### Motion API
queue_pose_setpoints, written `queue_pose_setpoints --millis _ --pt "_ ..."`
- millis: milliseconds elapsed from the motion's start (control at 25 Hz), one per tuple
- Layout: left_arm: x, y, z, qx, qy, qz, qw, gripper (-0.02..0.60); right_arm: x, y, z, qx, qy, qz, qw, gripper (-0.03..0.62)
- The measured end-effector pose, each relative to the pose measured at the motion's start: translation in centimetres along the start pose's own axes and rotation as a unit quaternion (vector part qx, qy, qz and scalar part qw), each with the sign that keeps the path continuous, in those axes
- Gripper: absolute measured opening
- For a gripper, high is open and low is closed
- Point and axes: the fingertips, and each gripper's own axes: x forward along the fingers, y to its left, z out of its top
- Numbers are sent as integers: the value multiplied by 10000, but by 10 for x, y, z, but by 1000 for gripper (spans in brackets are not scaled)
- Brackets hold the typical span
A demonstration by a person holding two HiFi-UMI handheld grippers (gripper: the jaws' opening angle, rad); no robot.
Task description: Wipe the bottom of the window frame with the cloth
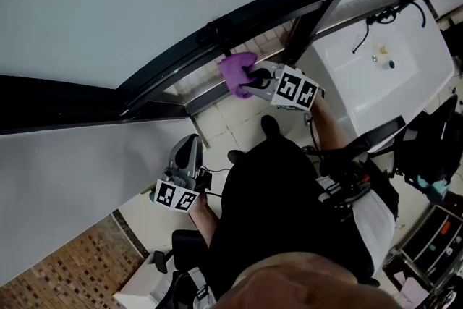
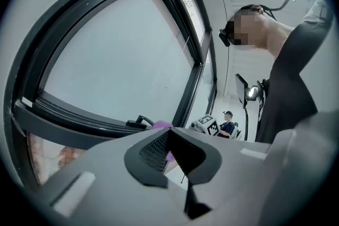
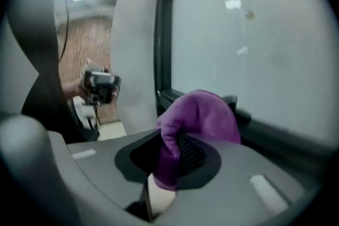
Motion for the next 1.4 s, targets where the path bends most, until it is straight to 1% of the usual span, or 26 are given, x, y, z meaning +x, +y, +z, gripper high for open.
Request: queue_pose_setpoints --millis 40,80,120,160,200,240,280,320,360,400,440,520,600,640,760,920,960,1000,1080,1120,1160,1200,1240,1320,1360,1400 --pt "3 -1 0 3 13 -38 10000 0 -2 2 -14 1127 -507 403 9915 64" --pt "6 -4 0 8 35 -83 10000 0 -6 -3 -22 2412 -1229 762 9596 64" --pt "9 -7 -2 14 68 -133 9999 0 -13 -14 -25 3469 -2001 987 9110 64" --pt "12 -10 -3 24 107 -185 9998 0 -24 -31 -24 4022 -2662 957 8707 64" --pt "15 -12 -4 39 142 -235 9996 0 -35 -50 -20 4038 -3110 611 8582 64" --pt "18 -14 -5 52 171 -272 9995 0 -45 -72 -14 3615 -3293 -6 8723 64" --pt "20 -16 -5 62 198 -292 9994 0 -49 -94 -6 2868 -3196 -761 8999 64" --pt "22 -17 -6 67 226 -298 9993 0 -47 -113 3 1895 -2844 -1503 9277 64" --pt "23 -18 -7 68 252 -299 9992 0 -37 -128 15 814 -2310 -2103 9465 64" --pt "26 -20 -8 67 272 -302 9992 0 -23 -140 26 -226 -1704 -2490 9531 64" --pt "28 -22 -10 66 282 -310 9991 0 -5 -149 36 -1113 -1120 -2679 9504 64" --pt "30 -26 -11 80 280 -319 9991 0 31 -163 43 -2399 -171 -2731 9314 64" --pt "27 -29 -9 101 252 -293 9992 0 47 -167 43 -3169 262 -2584 9122 64" --pt "25 -29 -9 104 237 -268 9993 0 47 -162 42 -3396 279 -2416 9086 64" --pt "21 -24 -12 57 237 -186 9995 0 38 -132 32 -3792 105 -1835 9069 64" --pt "27 -21 -16 16 293 -247 9993 0 16 -77 8 -4112 130 -1461 8997 64" --pt "30 -22 -16 25 309 -288 9991 0 9 -55 0 -4158 178 -1231 9009 64" --pt "32 -22 -16 32 320 -328 9989 0 3 -29 -8 -4119 164 -840 9072 64" --pt "37 -23 -15 34 326 -393 9987 0 -10 22 -15 -3673 -125 75 9300 64" --pt "38 -23 -15 33 332 -418 9986 0 -15 30 -11 -3315 -366 269 9424 64" --pt "39 -23 -15 36 343 -440 9984 0 -20 22 -1 -2936 -630 153 9537 64" --pt "40 -23 -15 41 356 -460 9983 0 -24 -1 12 -2571 -884 -230 9621 64" --pt "41 -24 -16 47 367 -478 9982 0 -27 -32 26 -2238 -1092 -771 9654 64" --pt "43 -27 -17 54 373 -495 9981 0 -28 -96 50 -1815 -1136 -1857 9590 64" --pt "44 -29 -17 58 373 -486 9981 0 -23 -123 57 -1728 -973 -2221 9547 64" --pt "43 -31 -17 64 371 -462 9982 0 -14 -143 61 -1658 -766 -2427 9527 64"
